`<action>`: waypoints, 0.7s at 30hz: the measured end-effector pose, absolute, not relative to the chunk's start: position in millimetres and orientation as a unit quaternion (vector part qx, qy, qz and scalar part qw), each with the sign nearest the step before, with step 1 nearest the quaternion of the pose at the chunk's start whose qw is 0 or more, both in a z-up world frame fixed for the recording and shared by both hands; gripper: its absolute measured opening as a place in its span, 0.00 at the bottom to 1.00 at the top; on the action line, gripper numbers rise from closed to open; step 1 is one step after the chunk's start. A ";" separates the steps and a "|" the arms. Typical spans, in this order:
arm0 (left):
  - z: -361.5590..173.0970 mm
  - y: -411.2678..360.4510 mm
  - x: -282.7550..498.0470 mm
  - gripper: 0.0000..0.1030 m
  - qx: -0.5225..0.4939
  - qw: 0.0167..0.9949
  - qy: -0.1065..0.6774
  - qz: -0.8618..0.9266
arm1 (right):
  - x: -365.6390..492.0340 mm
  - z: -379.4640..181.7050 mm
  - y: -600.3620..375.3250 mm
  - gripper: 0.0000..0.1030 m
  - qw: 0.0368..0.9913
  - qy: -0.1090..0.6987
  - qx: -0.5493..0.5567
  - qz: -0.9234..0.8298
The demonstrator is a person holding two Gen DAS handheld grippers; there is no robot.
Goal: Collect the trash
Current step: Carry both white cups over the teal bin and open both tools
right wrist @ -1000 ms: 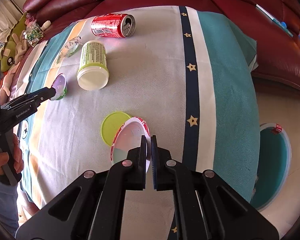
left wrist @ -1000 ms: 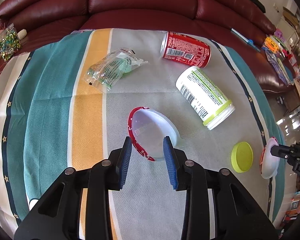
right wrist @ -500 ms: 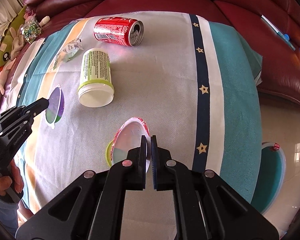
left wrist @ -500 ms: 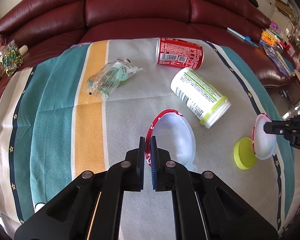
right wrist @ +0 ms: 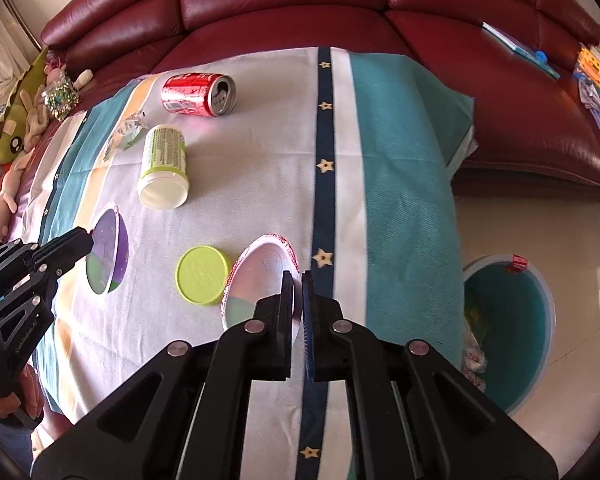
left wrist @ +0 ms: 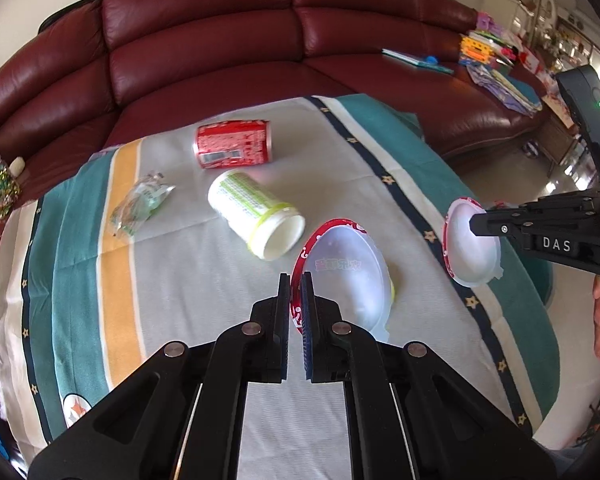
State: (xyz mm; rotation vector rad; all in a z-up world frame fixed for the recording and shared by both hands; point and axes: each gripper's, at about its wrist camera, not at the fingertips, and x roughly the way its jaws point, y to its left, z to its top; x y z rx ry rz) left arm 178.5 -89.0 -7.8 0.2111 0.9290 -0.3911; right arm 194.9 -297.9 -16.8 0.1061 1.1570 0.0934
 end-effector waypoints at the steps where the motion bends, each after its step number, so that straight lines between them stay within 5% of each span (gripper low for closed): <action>1: -6.6 -102.4 174.3 0.05 0.109 0.868 0.442 -0.196 | 189.9 -15.6 -307.3 0.04 0.837 0.544 0.054 0.038; 21: -49.1 -368.0 107.6 0.06 0.231 0.779 0.458 -0.360 | 71.3 -40.2 -528.8 0.04 0.836 0.519 0.145 -0.106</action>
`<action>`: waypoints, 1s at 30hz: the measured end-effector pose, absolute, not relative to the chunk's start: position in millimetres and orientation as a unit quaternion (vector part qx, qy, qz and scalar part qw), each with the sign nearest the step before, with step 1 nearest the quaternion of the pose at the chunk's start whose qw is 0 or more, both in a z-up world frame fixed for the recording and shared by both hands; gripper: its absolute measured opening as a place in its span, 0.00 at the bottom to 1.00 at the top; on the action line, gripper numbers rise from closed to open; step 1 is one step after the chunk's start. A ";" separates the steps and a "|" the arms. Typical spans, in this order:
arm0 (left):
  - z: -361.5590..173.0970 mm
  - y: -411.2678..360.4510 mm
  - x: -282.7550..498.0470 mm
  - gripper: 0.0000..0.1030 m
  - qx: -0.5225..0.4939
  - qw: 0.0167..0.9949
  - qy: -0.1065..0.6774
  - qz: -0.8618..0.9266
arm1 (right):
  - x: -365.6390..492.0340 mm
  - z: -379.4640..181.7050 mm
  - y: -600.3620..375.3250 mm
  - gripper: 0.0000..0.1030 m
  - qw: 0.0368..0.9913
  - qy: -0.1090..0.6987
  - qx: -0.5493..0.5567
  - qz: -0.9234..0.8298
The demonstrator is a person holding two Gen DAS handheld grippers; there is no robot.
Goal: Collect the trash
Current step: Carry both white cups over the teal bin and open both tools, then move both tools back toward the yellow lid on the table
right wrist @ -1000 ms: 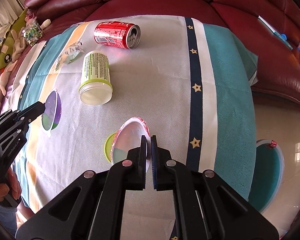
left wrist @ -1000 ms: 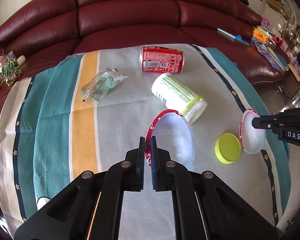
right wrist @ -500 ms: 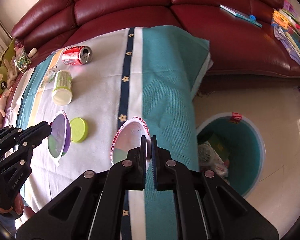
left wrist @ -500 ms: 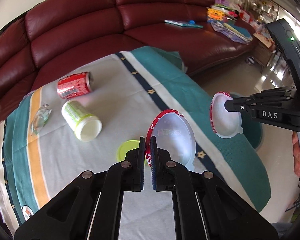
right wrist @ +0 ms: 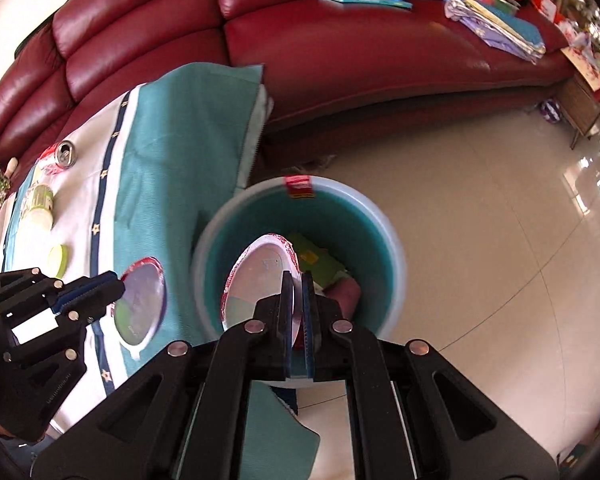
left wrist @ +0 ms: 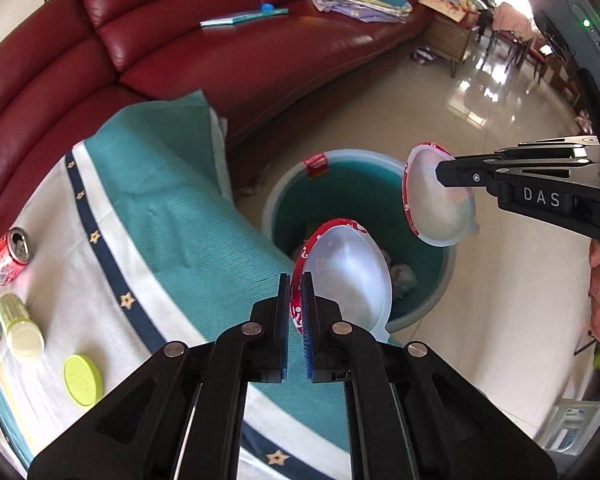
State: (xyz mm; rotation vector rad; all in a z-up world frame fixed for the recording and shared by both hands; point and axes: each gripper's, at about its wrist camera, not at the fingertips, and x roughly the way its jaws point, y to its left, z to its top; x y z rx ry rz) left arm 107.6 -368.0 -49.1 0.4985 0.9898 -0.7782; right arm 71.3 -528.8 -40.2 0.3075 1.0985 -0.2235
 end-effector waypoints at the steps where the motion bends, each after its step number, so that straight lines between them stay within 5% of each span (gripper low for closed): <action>1: -52.1 -377.4 105.0 0.06 0.234 0.775 0.460 -0.364 | 69.8 -42.5 -534.2 0.04 0.834 0.520 0.148 -0.107; 4: -61.4 -398.4 101.5 0.08 0.242 0.764 0.466 -0.375 | 66.2 -50.5 -547.0 0.05 0.829 0.525 0.155 -0.112; 6: -68.1 -408.4 98.0 0.20 0.246 0.758 0.472 -0.376 | 64.7 -55.4 -552.8 0.05 0.827 0.528 0.160 -0.112; 8: -72.4 -412.1 96.5 0.50 0.251 0.761 0.471 -0.369 | 63.8 -60.3 -556.1 0.04 0.824 0.532 0.161 -0.111; 10: -73.8 -412.3 95.4 0.63 0.255 0.768 0.464 -0.360 | 64.9 -65.2 -557.4 0.04 0.822 0.536 0.162 -0.109; 17: -73.6 -398.4 109.3 0.86 0.244 0.779 0.470 -0.335 | 71.7 -78.5 -552.7 0.04 0.815 0.548 0.161 -0.100; 21: -70.2 -391.8 114.3 0.88 0.238 0.783 0.471 -0.330 | 76.7 -80.8 -545.9 0.08 0.811 0.556 0.154 -0.093; 22: -69.7 -389.4 115.1 0.89 0.239 0.784 0.470 -0.329 | 78.5 -81.1 -544.9 0.16 0.811 0.558 0.152 -0.091; 23: -69.6 -388.7 115.5 0.90 0.240 0.784 0.469 -0.328 | 79.3 -80.8 -543.3 0.40 0.811 0.559 0.151 -0.087; 25: -67.7 -385.5 114.1 0.90 0.240 0.786 0.467 -0.327 | 79.5 -78.0 -539.9 0.65 0.815 0.554 0.142 -0.089; 30: -64.6 -377.6 110.7 0.91 0.242 0.786 0.466 -0.327 | 79.5 -72.5 -531.1 0.75 0.814 0.559 0.130 -0.088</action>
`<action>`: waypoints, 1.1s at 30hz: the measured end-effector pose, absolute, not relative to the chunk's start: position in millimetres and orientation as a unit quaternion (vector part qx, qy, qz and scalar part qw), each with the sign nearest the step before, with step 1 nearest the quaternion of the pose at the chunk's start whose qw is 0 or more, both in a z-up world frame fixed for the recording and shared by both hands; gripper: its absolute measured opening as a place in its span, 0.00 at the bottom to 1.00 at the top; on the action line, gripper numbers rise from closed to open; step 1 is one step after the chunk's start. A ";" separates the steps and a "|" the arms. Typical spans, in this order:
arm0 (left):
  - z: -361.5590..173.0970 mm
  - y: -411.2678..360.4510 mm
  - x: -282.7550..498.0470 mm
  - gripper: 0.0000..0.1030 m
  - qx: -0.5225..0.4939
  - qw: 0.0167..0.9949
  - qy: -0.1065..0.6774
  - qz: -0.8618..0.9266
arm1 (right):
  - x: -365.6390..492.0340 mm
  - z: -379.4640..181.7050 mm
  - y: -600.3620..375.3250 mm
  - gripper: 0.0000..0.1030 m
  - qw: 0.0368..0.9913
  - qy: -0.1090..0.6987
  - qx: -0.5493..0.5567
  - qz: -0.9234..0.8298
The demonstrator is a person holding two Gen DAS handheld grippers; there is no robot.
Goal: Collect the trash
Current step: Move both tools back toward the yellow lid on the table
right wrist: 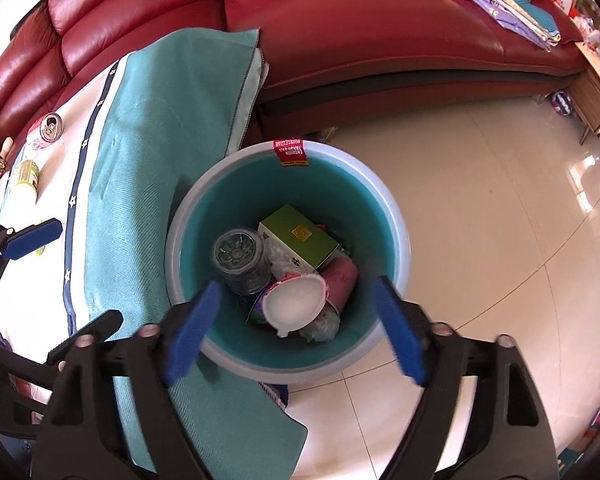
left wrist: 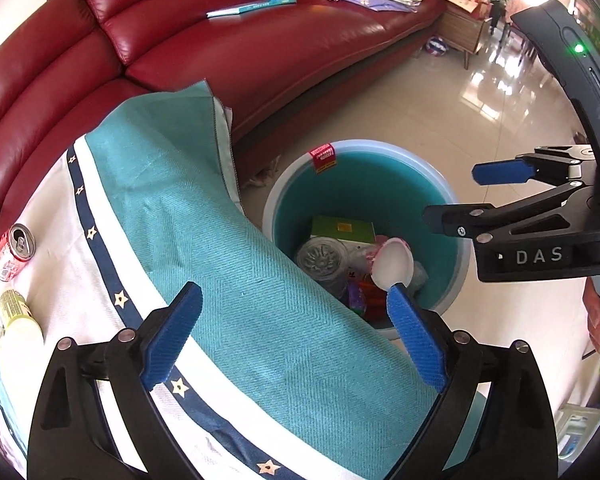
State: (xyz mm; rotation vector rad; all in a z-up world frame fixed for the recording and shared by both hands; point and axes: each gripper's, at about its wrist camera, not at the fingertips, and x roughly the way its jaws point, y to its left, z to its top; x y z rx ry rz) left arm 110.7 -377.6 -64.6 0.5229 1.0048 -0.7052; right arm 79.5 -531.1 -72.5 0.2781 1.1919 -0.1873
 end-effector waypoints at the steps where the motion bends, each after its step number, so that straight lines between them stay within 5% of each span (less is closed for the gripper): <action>1: -63.5 -375.3 110.2 0.91 0.241 0.786 0.466 -0.327 | 79.8 -71.4 -529.3 0.76 0.814 0.560 0.128 -0.089; 8: -53.8 -351.2 111.0 0.92 0.229 0.794 0.465 -0.320 | 83.6 -65.0 -513.8 0.82 0.804 0.574 0.121 -0.095; 33: -27.4 -145.9 168.6 0.93 0.113 0.846 0.474 -0.216 | 162.4 -27.5 -348.5 0.82 0.807 0.589 -0.004 -0.032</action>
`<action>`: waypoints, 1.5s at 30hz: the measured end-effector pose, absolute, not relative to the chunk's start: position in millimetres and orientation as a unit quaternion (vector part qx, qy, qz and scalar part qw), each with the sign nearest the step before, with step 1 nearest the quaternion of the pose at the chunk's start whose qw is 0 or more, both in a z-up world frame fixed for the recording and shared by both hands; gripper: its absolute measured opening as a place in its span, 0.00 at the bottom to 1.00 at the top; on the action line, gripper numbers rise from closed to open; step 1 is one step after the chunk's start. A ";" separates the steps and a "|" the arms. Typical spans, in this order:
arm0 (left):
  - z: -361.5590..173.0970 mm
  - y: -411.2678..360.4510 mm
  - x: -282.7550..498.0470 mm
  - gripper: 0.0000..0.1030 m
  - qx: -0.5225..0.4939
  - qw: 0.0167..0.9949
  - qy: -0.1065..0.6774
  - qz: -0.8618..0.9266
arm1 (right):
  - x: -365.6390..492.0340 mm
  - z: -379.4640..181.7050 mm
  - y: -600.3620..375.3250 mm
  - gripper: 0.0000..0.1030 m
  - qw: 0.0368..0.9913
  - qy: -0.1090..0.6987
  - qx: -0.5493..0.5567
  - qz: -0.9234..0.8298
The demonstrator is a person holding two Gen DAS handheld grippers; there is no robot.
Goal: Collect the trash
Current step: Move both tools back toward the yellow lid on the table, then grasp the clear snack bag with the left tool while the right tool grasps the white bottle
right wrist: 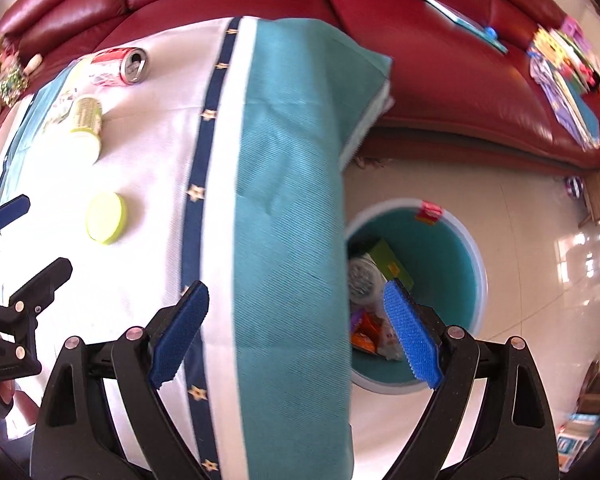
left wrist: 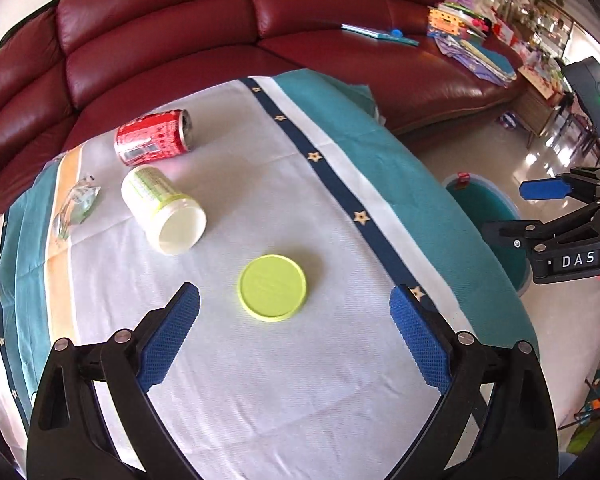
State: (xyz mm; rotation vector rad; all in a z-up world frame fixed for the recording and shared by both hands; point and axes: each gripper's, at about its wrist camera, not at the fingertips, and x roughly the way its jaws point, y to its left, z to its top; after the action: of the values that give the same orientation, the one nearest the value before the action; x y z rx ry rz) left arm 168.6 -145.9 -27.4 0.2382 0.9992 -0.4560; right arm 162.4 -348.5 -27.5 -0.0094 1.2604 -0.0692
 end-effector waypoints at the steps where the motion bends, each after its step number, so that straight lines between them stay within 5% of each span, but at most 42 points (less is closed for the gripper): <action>1: -27.7 -135.6 172.1 0.93 0.107 0.848 0.475 -0.211 | 167.3 -26.6 -339.8 0.82 0.807 0.589 -0.009 -0.028; 25: -50.1 66.1 277.3 0.93 0.030 0.857 0.503 -0.106 | 346.8 -42.2 -136.1 0.82 0.771 0.628 -0.030 0.097; 29: -55.4 80.2 289.0 0.93 0.020 0.856 0.507 -0.100 | 358.5 -61.4 -123.9 0.67 0.758 0.643 -0.032 0.099; 33: -59.2 83.4 298.3 0.93 0.028 0.855 0.509 -0.099 | 366.5 -74.2 -116.0 0.63 0.747 0.655 -0.032 0.104; 35: -61.3 83.3 304.3 0.93 0.032 0.854 0.510 -0.098 | 367.6 -80.0 -111.4 0.46 0.743 0.660 -0.033 0.109; 45: -71.5 64.6 356.6 0.93 0.077 0.854 0.502 -0.108 | 374.9 -67.3 -119.7 0.47 0.751 0.652 -0.050 0.087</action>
State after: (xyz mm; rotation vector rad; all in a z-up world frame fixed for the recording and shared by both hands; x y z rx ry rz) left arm 356.6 64.6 -71.5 0.1625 1.0564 -0.2278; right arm 374.9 -119.7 -67.3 -0.1100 1.4241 0.1903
